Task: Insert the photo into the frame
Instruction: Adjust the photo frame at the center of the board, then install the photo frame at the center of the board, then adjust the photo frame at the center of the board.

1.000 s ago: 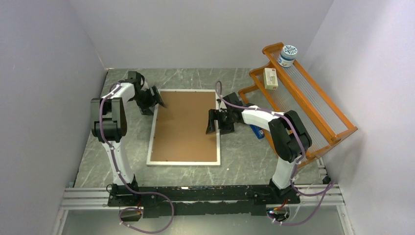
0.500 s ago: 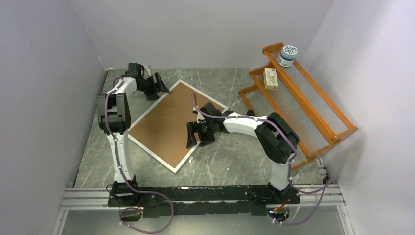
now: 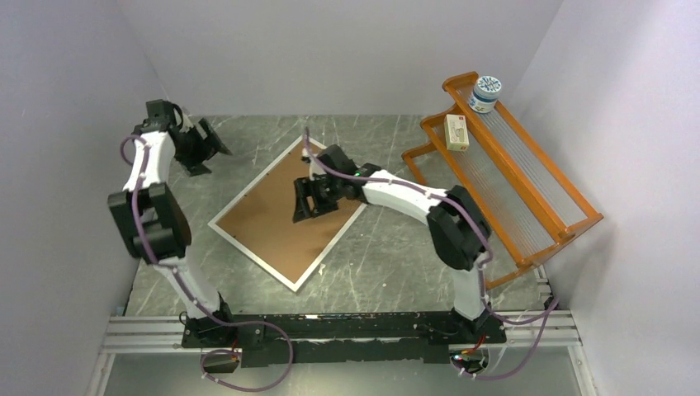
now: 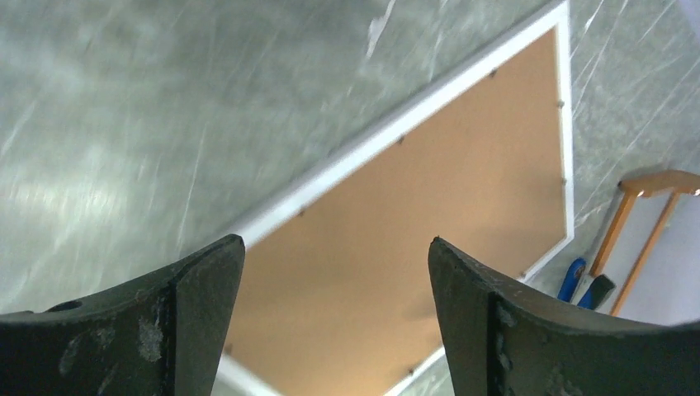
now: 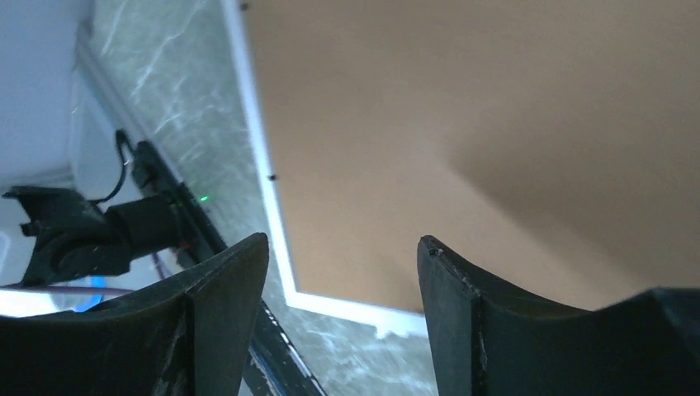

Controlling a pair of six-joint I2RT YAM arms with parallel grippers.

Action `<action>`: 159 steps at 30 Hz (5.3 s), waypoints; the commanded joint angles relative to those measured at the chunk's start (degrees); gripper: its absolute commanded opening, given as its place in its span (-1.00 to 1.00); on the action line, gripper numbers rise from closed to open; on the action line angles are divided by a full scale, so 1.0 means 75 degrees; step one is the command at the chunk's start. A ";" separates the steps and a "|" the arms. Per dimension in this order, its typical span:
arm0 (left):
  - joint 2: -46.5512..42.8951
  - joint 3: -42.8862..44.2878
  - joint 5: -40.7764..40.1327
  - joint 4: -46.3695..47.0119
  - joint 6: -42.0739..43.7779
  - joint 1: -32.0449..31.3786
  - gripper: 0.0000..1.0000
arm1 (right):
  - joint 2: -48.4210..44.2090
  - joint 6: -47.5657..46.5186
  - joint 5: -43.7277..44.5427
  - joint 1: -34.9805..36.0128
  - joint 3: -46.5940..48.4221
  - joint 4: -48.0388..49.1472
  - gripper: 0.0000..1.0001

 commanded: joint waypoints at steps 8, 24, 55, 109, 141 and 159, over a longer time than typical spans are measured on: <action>-0.3365 -0.4466 -0.0169 -0.0557 -0.0760 0.0250 0.73 | 0.2420 0.0317 -0.3636 0.0820 0.2451 0.0840 0.00; -0.3257 -0.6193 -0.0015 -0.0002 -0.0844 0.0257 -0.02 | 0.3975 0.0955 -0.5030 0.1183 0.3439 0.0951 -0.81; -0.2702 -0.6379 -0.0646 -0.0089 -0.0933 0.0253 -0.33 | 0.4961 -0.0063 -0.1882 0.1145 0.4151 -0.1383 -0.87; -0.4413 -0.7458 -0.0361 0.1509 -0.2646 0.0263 0.59 | 0.4291 -0.1698 0.2665 -0.2670 0.6694 -0.2049 0.91; 0.1597 -0.2310 0.3098 0.3137 -0.1874 0.0030 0.36 | 0.0270 -0.0251 -0.1696 -0.2005 -0.2026 0.0796 0.73; 0.3127 -0.1310 0.3850 0.4485 -0.2012 -0.1274 0.28 | -0.0737 0.0346 -0.0830 0.0109 -0.2848 0.0997 0.71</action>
